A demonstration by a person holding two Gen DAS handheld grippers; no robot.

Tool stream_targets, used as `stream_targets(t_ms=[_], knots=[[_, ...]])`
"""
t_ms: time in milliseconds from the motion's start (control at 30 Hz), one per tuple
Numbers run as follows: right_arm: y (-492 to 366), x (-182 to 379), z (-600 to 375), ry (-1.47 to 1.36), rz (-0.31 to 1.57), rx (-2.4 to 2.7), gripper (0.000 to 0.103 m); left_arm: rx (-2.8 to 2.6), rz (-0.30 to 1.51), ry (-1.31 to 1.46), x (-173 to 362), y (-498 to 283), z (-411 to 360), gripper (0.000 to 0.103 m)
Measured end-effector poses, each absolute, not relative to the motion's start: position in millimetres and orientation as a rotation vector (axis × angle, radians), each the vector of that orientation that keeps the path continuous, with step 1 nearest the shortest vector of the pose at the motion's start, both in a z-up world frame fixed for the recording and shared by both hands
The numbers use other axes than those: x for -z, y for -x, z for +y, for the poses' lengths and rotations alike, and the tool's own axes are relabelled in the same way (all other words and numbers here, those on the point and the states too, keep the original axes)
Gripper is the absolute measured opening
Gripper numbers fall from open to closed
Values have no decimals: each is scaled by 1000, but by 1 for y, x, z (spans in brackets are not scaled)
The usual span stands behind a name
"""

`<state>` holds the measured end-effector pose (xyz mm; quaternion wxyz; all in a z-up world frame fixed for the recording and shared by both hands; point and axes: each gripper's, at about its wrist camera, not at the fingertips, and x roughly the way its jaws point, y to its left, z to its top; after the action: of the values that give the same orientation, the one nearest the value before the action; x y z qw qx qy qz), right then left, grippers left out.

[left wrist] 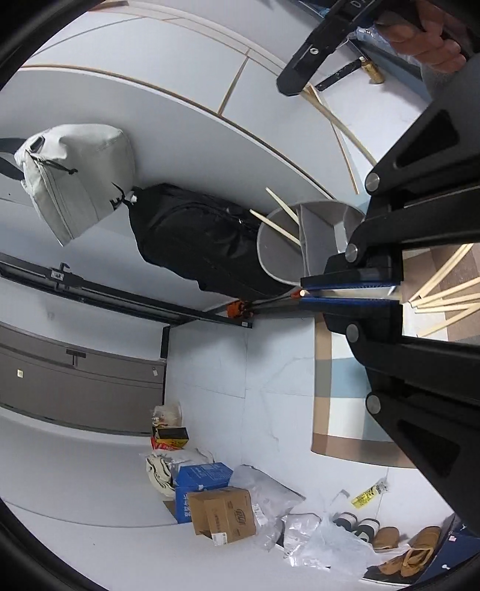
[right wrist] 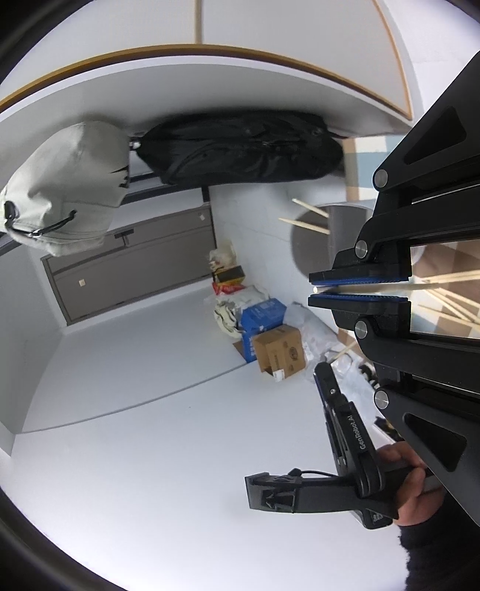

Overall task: Organize utensils
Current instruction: 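Lift the chopsticks in both grippers toward the white holder, then open both grippers above the holder to drop the chopsticks in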

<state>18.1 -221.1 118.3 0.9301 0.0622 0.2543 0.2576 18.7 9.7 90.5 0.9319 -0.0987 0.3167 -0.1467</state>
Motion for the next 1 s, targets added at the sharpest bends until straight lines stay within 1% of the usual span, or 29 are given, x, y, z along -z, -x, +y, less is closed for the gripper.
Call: stream_targets(t_ms=[167, 300, 533, 767, 1000], knots=[[-25, -137, -222, -114, 499, -524, 4, 326, 614, 193, -111, -16, 6, 0], [-34, -155, -222, -93, 482, -526, 4, 355, 559, 209, -140, -10, 2, 0], [-59, -190, -221, -72, 464, -524, 4, 395, 495, 196, -179, -24, -10, 0], [-93, -208, -215, -38, 454, -506, 4, 405, 480, 140, -186, -44, -29, 0], [-122, -198, -209, 17, 472, -486, 4, 403, 520, 102, -169, -67, -39, 0]])
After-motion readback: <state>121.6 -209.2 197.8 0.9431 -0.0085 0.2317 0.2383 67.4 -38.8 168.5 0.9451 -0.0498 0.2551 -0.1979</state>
